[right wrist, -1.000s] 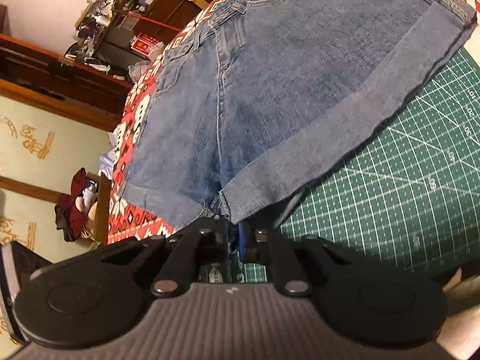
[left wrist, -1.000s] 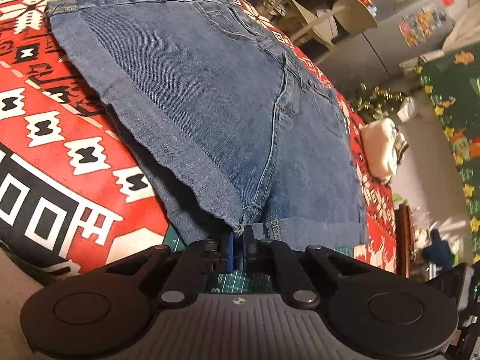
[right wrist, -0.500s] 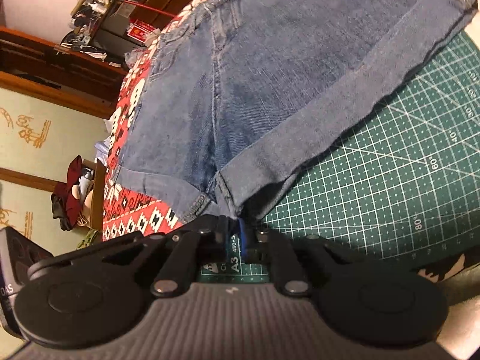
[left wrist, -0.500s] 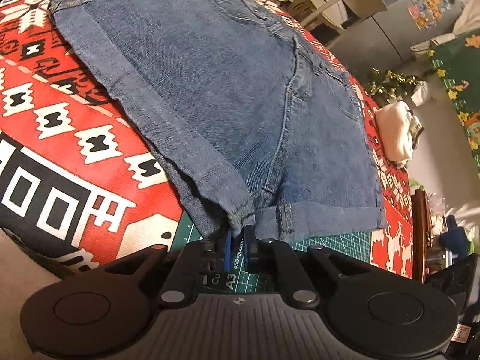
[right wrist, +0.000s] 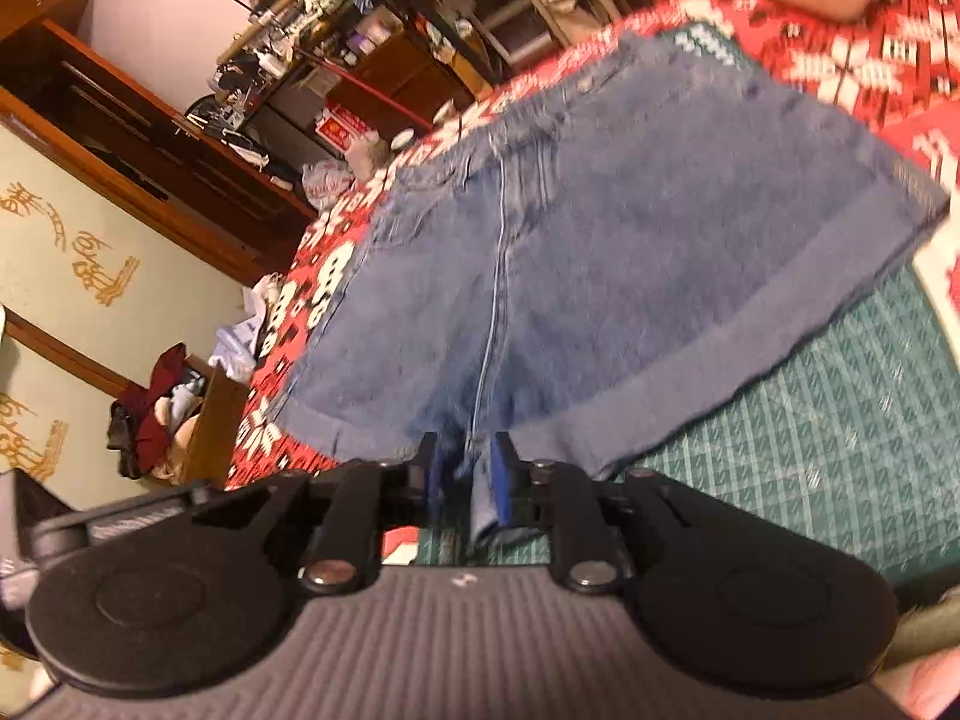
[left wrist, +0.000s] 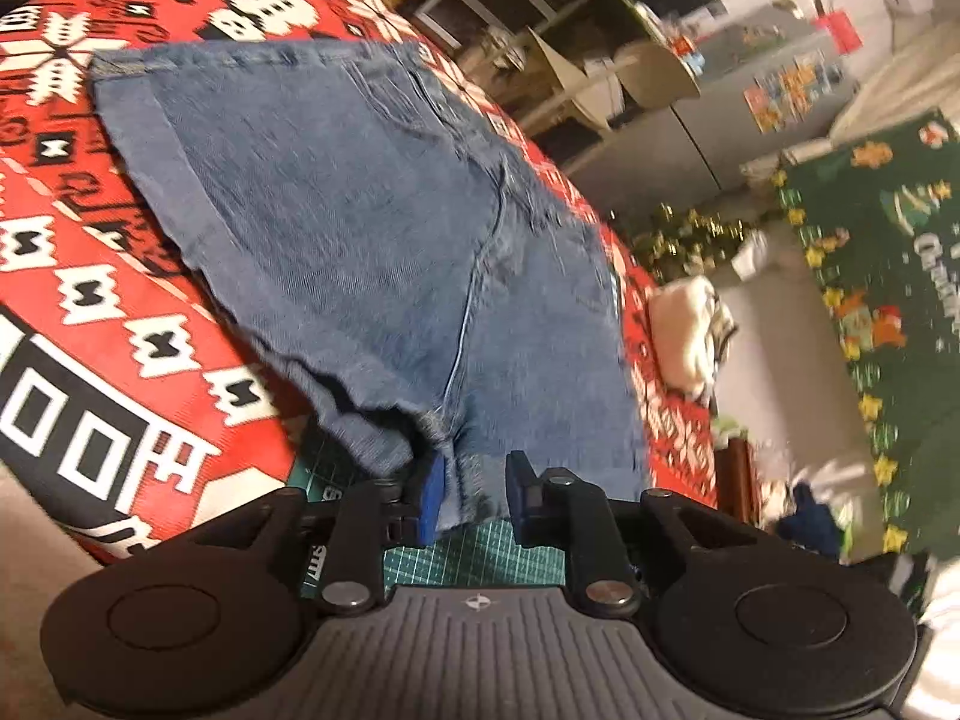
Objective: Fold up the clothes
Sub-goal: 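Open both grippers and release the shorts on the green mat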
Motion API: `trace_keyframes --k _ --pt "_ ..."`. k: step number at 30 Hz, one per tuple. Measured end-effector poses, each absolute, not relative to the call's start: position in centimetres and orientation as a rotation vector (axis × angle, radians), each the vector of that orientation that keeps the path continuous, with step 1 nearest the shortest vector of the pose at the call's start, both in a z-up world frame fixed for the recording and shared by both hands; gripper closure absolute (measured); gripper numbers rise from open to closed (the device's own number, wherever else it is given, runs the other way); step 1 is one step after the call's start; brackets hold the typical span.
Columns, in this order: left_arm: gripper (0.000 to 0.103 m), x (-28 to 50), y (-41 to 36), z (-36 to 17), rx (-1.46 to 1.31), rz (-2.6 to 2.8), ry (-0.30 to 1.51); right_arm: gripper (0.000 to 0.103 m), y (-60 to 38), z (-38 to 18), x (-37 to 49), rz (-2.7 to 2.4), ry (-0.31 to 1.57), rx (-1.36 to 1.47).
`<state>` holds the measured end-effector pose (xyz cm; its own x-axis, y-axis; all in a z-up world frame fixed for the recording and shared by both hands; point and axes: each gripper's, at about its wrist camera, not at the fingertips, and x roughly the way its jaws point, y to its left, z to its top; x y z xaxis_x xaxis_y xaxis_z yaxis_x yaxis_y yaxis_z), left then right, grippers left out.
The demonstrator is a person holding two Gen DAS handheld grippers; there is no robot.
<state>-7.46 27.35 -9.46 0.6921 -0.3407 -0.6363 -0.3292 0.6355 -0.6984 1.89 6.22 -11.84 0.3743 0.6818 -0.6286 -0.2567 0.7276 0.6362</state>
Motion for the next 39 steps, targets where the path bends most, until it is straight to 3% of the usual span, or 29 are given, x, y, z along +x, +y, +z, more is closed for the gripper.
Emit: trace_keyframes --k 6,9,11,12,15,18,23,32,39 --pt "0.077 -6.5 26.9 -7.1 -0.841 -0.017 0.794 0.076 5.4 -12.1 2.7 0.598 1.029 0.493" --pt "0.081 -3.9 26.7 -8.2 -0.811 -0.007 0.831 0.076 6.1 -12.4 3.7 0.597 1.033 0.462" --pt "0.097 -2.1 26.8 -10.4 -0.835 -0.024 0.899 0.084 6.7 -13.0 4.4 0.602 1.048 0.434" --pt "0.097 -1.2 26.9 -11.8 -0.860 -0.019 0.945 0.096 7.1 -13.3 4.8 0.611 1.062 0.419" --pt "0.098 -0.5 27.3 -14.2 -0.892 0.009 0.996 0.102 8.1 -14.3 5.9 0.605 1.081 0.371" --pt "0.103 -0.7 27.4 -14.7 -0.898 0.014 1.008 0.102 8.7 -15.5 6.6 0.646 1.128 0.398" --pt "0.102 -1.2 27.3 -14.4 -0.889 0.013 1.018 0.102 8.5 -16.1 6.3 0.636 1.155 0.371" --pt "0.098 -1.5 28.0 -12.1 -0.843 0.005 0.837 0.098 5.8 -14.1 6.3 0.587 1.095 0.405" --pt "0.098 0.0 28.8 -14.7 -0.895 0.021 0.955 0.098 6.5 -15.0 7.0 0.573 1.088 0.369"
